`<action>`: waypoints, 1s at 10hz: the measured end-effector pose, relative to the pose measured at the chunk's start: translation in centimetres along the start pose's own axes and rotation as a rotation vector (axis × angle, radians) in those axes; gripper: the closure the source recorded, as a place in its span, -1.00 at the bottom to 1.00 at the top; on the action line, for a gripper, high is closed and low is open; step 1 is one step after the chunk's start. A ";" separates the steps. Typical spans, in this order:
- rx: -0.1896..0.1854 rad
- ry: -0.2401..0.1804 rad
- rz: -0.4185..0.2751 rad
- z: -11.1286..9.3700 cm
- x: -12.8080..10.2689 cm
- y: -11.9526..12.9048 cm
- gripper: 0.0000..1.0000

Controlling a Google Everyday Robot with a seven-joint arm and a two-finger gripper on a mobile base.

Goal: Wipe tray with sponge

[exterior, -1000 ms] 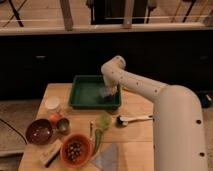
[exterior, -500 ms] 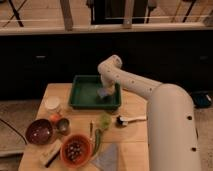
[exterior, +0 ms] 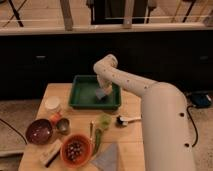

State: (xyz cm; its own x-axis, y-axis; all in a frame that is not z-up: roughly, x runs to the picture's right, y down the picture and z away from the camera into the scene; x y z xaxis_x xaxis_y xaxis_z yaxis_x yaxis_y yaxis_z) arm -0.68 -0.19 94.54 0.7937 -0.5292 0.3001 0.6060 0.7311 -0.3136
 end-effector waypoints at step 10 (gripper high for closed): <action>-0.034 -0.007 -0.117 1.0 -2.5 -1.0 0.98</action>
State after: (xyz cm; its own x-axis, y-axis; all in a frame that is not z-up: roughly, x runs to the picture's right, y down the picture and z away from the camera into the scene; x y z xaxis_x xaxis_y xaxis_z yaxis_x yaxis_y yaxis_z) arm -3.37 0.82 94.98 0.7172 -0.6066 0.3430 0.6959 0.6495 -0.3064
